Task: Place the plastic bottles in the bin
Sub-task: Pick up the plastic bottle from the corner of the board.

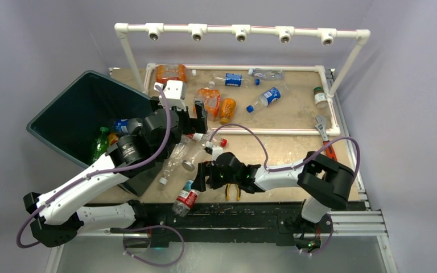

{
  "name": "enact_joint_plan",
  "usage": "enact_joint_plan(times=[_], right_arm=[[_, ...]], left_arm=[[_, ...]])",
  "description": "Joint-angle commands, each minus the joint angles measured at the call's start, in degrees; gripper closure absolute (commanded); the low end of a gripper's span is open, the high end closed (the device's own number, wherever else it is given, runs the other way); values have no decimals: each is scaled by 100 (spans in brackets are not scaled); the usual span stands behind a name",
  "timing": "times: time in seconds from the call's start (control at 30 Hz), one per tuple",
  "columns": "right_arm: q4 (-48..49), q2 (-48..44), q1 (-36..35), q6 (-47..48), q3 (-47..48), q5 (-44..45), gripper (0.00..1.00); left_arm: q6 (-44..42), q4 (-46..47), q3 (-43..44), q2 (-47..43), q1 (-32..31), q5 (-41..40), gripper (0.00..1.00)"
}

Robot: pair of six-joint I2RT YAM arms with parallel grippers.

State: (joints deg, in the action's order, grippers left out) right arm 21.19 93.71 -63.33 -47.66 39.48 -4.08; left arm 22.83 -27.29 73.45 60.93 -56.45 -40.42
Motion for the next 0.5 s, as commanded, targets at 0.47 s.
enact_joint_plan(times=[0.47], right_arm=[[-537, -1313, 242, -2187, -578, 1106, 1]], left_arm=[[481, 421, -177, -67, -43, -592, 1]])
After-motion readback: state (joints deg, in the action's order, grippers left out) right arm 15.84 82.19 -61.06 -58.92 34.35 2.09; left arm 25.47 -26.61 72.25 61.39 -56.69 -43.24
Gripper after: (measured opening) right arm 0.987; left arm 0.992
